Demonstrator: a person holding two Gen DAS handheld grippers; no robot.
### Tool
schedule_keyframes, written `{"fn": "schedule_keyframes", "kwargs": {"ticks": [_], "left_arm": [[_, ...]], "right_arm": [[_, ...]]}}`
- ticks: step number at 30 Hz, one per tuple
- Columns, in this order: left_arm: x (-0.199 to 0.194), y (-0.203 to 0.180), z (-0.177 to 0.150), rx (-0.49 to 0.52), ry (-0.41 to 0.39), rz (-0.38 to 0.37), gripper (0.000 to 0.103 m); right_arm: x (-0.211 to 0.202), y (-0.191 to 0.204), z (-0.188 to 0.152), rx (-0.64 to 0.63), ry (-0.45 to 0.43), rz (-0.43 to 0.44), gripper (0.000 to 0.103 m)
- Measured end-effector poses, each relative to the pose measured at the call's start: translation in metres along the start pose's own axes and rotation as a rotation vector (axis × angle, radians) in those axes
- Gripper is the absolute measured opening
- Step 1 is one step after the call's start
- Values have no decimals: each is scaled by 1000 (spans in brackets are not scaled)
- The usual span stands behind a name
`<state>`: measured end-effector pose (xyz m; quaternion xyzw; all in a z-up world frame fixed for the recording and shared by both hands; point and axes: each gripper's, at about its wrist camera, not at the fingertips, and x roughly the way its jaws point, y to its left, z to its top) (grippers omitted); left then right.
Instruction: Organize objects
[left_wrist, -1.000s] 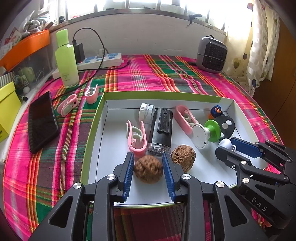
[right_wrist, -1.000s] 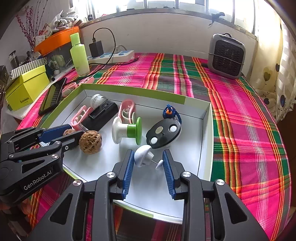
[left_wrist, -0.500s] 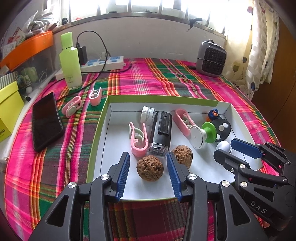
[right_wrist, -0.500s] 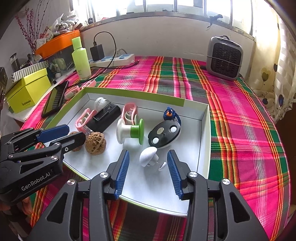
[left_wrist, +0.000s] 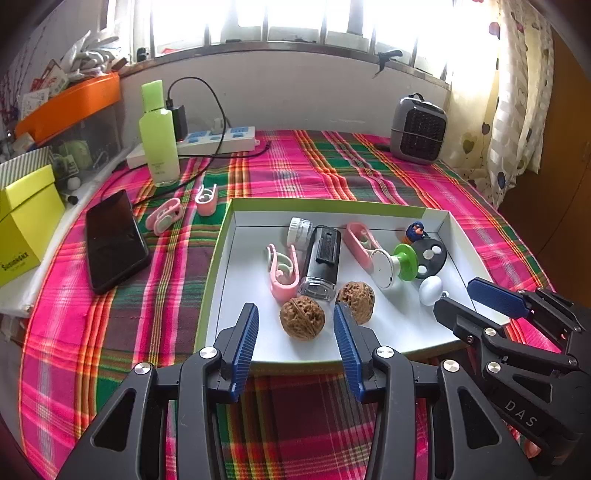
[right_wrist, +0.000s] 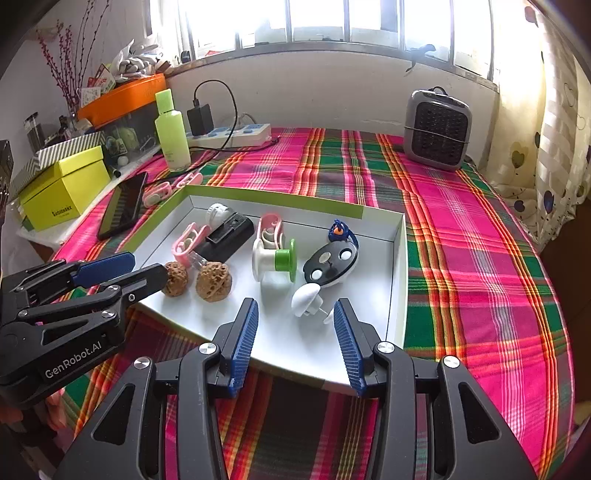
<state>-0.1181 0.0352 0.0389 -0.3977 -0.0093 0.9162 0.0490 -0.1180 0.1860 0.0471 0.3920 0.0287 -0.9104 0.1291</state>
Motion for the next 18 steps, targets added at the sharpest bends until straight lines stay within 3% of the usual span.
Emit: {"fn": "schedule_keyframes", "kwargs": {"ticks": [6,18], "left_arm": [[-19,-2,-7,8,-38,6,41],[-35,-7,-35,5,-23,8,41]], "right_arm": [[-16,3,-7,13,-27,0,44],[-33,11,-31,19,-23,-2,44]]}}
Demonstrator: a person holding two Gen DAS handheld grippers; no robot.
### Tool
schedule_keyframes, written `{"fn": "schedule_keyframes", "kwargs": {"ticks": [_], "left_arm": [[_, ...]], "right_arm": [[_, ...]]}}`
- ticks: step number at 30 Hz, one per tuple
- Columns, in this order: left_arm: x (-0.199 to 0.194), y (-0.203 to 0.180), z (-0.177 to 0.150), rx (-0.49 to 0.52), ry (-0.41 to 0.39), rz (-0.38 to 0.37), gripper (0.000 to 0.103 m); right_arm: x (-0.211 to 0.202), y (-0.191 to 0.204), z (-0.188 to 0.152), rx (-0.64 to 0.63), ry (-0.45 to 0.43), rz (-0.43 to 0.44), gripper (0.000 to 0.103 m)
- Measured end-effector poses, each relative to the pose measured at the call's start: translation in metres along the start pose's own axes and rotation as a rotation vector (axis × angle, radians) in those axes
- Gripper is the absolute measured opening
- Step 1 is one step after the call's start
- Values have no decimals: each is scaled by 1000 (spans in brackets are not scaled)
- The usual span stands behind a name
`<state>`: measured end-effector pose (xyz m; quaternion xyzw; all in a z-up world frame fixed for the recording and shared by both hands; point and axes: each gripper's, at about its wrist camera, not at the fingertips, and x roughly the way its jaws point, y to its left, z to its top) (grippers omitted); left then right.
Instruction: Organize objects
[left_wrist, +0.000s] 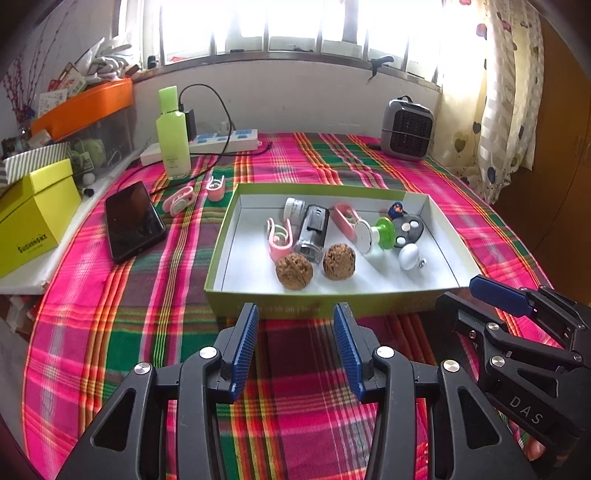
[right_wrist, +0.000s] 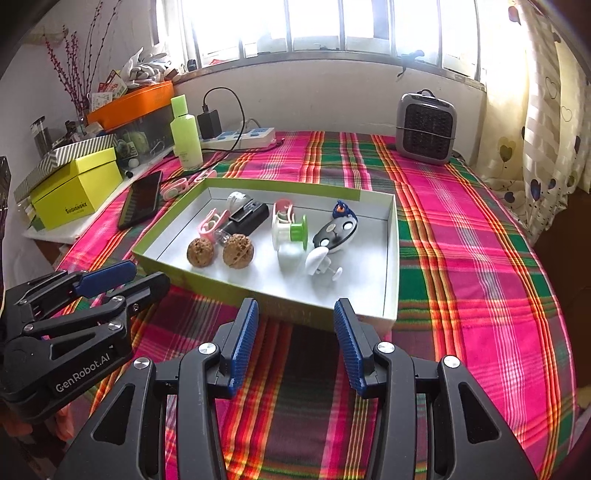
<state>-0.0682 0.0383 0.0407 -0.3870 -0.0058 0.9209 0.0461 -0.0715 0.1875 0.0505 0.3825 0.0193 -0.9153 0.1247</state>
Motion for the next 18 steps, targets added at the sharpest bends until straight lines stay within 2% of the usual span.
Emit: {"fn": "schedule_keyframes", "kwargs": {"ticks": [10,18], "left_arm": [[6,-3,-28,-15,64,20,41],[9,-3,-35,-13,85,44,41]], "right_arm": [[5,4,-24,1,67,-21,44],[9,5,-33,1,99,-33,44]]}}
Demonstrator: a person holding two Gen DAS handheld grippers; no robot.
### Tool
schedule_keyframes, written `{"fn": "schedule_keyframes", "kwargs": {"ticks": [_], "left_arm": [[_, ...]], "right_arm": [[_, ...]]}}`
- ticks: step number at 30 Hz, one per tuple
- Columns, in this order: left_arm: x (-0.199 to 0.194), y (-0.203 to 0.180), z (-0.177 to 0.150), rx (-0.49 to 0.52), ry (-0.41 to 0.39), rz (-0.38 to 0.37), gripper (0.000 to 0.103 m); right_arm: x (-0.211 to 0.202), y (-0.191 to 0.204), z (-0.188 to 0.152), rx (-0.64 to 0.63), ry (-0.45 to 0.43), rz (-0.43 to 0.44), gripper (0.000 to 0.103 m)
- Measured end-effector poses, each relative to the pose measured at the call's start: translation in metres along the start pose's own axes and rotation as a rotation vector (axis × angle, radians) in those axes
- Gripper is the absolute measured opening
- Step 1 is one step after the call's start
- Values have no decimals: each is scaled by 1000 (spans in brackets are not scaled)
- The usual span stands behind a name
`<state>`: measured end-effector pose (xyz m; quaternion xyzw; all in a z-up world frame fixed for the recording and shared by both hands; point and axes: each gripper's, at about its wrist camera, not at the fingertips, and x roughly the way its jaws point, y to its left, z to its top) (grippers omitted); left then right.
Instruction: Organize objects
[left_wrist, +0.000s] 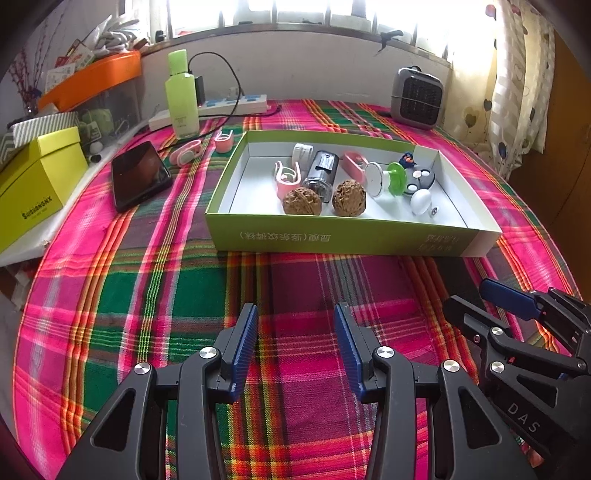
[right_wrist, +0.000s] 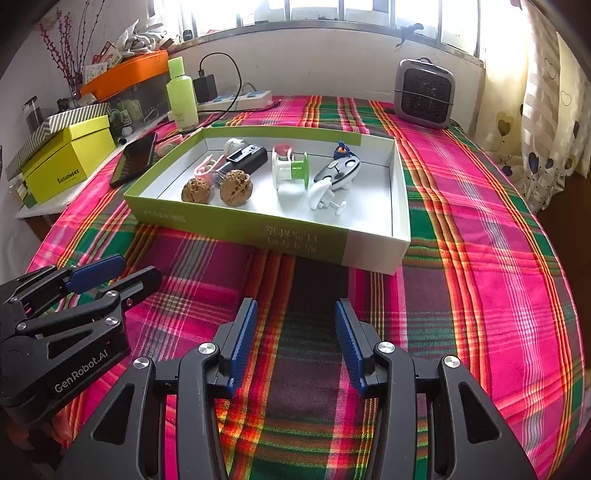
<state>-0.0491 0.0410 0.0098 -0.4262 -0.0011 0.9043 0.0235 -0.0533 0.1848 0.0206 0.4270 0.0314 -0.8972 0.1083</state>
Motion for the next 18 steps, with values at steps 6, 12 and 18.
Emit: {"fn": "schedule_keyframes", "kwargs": {"ticks": [6,12,18], "left_arm": [[4,-3,-3,8,6,13,42],[6,-2,-1,-12,4,-4,48],[6,-3,-1,-12,4,-1,49]], "right_arm": [[3,-4,-1,17,8,-28,45],[4,-6,-1,23,11,-58,45],[4,-10,-1,42,14,-74,52]]}}
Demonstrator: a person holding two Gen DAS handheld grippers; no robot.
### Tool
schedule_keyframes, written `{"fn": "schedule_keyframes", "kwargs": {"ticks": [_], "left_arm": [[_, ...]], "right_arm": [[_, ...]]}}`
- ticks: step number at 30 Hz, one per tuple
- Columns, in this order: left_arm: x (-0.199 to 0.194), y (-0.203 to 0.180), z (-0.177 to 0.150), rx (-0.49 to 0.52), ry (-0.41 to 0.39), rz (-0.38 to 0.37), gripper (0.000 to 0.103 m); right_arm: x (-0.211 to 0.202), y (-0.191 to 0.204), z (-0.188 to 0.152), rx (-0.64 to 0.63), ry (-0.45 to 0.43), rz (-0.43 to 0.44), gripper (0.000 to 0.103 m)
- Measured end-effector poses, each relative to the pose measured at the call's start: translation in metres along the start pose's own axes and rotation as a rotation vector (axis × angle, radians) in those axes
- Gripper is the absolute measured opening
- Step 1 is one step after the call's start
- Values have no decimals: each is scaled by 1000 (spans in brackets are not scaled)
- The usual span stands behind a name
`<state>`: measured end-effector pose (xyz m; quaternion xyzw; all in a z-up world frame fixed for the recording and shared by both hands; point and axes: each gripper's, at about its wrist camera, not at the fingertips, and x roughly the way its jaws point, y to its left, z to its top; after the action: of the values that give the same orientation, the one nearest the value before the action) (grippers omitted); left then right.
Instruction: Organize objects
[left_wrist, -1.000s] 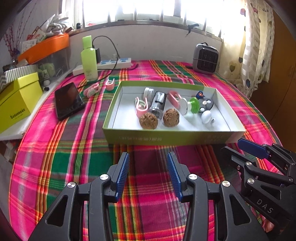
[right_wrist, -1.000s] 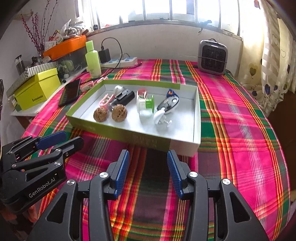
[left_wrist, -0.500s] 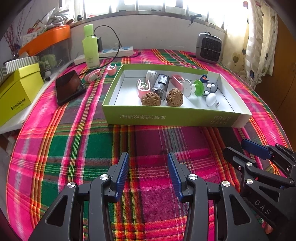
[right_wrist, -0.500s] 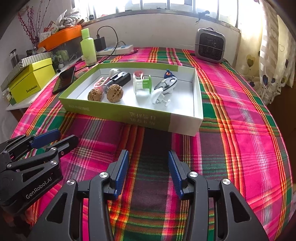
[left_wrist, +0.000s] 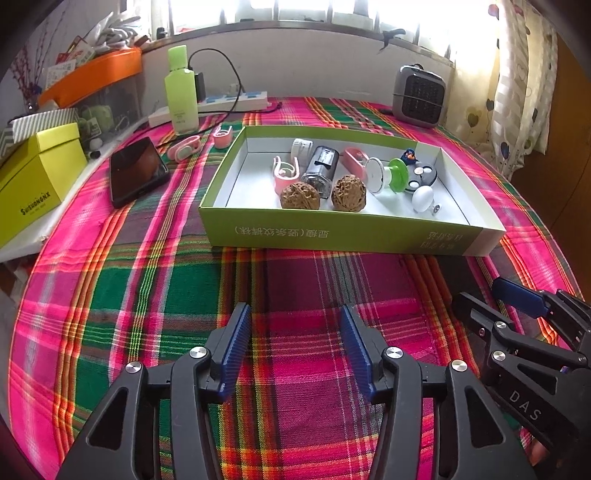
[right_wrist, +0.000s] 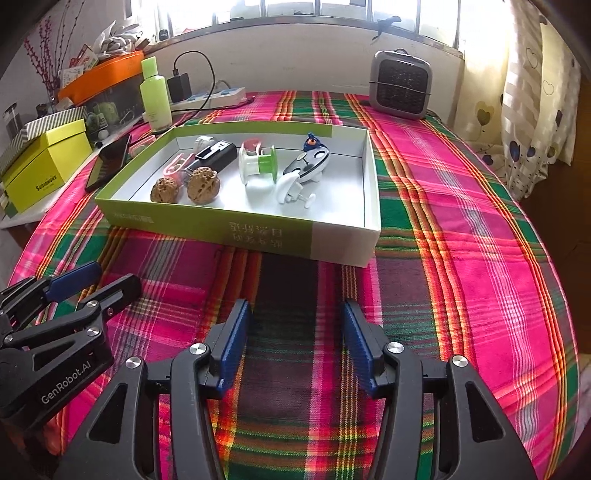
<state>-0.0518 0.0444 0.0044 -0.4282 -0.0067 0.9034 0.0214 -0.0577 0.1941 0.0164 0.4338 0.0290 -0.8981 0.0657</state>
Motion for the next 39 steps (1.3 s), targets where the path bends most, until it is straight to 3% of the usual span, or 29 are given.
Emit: {"fn": "schedule_keyframes", "kwargs": {"ticks": [11,39], "left_arm": [[2,-6,0,22,6,12,58],[2,-7,0,22,7,12,61]], "right_arm": [[1,-3,-1,19,7,-27,64],[2,-3,0,22,8,-25,65]]}}
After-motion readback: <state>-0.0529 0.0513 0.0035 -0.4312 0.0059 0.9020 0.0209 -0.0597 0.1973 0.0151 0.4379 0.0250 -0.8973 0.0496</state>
